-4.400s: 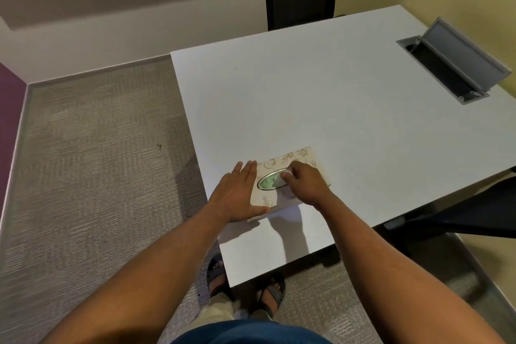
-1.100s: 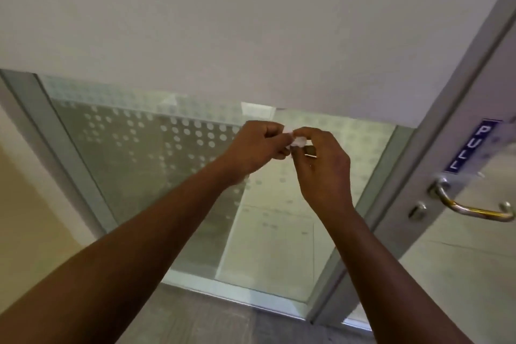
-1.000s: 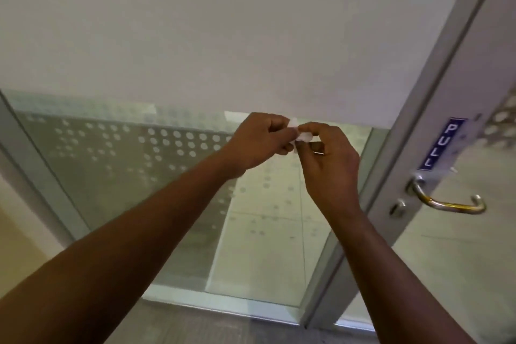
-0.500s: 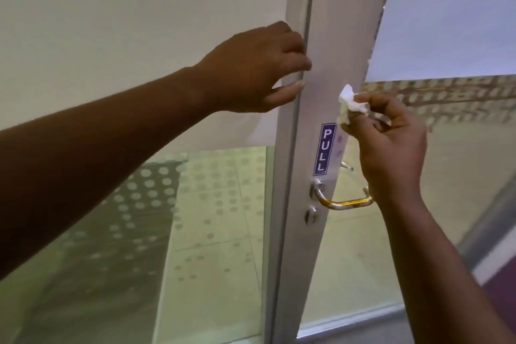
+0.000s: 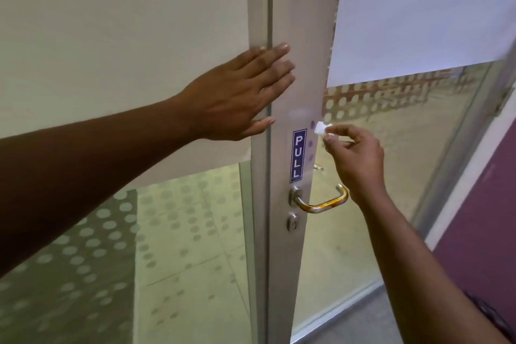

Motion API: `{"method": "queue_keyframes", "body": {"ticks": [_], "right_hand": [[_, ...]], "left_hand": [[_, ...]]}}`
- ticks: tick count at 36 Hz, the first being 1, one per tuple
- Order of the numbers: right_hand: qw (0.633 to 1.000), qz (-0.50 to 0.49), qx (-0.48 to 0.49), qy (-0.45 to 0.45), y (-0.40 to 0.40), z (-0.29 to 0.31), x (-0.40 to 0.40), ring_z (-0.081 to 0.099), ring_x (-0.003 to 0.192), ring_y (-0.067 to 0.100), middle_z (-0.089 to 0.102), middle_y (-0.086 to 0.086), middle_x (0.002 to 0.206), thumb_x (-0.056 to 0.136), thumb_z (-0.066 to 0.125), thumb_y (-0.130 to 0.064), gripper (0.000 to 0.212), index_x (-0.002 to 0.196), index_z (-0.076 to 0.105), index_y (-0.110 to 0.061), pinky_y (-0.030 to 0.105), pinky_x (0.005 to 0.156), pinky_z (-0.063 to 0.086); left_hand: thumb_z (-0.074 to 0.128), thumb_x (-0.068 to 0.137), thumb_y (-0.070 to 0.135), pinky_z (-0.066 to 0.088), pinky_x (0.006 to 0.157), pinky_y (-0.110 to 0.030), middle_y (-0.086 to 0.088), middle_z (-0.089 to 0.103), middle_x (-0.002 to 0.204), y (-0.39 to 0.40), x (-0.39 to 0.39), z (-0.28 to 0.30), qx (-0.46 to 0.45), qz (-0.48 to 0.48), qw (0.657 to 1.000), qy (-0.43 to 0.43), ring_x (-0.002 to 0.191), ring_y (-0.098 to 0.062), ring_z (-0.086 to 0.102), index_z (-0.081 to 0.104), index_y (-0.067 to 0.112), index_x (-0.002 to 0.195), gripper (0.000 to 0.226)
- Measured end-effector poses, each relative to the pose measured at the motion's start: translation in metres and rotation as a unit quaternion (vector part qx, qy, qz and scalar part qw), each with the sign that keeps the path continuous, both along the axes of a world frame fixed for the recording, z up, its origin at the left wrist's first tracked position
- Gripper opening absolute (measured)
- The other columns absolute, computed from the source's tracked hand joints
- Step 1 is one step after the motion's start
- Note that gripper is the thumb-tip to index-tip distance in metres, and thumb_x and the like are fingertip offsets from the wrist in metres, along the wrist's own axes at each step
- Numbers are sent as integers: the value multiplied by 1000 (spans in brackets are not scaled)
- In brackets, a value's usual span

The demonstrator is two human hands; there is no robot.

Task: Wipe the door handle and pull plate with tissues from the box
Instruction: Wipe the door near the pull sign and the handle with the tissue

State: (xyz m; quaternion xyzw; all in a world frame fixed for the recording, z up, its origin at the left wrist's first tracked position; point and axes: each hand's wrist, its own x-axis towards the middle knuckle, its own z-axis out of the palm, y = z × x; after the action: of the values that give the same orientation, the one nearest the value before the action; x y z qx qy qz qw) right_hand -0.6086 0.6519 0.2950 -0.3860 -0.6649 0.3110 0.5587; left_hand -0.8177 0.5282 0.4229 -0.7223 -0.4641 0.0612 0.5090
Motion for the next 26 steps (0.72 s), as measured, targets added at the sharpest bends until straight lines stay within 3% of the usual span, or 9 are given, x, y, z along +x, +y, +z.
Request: {"method": "queue_keyframes", "body": {"ticks": [3,5,12,16,20,26], "right_hand": [[998,-42,46,-27,3,-2,-8,69,83,9,68,-3,104,88,68,-17,15,98,73,-25,-1,67,42],[993,-64,83,-49,4,-1,-13,67,80,10,67,-1,103,88,66,-12,18,104,73,-19,-3,66,40],[974,-99,181,-91,12,1,-29,60,81,6,63,4,105,91,66,-4,21,109,75,-11,0,75,43],[971,-110,193,-85,18,4,-37,62,89,10,60,6,110,92,65,-6,22,111,74,-7,18,85,54],[973,-99,187,-90,21,4,-43,61,89,6,59,4,113,92,69,-19,25,115,73,-8,12,81,53],[962,-118,233,-81,23,0,-47,63,86,9,70,7,100,91,70,-8,15,104,76,-4,18,81,55]], "left_hand": [[16,105,57,16,128,-53,-23,15,169,4,-9,-5,-4,20,999,32,159,-38,5,16,1,162,80],[10,104,59,12,129,-52,-23,6,170,7,-16,-8,-12,36,998,50,159,-37,-1,8,2,163,82],[-2,103,60,8,128,-53,-26,-5,169,14,-28,-12,4,48,992,118,158,-41,-7,-7,2,162,82],[-5,102,61,6,129,-53,-26,-7,169,17,-29,-14,3,51,991,126,158,-41,-8,-8,2,162,83],[-10,100,61,5,129,-53,-26,-9,169,20,-30,-16,3,54,990,129,158,-41,-8,-10,2,161,85],[-12,100,60,6,129,-53,-26,-11,169,22,-33,-17,-1,48,992,120,158,-40,-10,-11,1,161,85]]}}
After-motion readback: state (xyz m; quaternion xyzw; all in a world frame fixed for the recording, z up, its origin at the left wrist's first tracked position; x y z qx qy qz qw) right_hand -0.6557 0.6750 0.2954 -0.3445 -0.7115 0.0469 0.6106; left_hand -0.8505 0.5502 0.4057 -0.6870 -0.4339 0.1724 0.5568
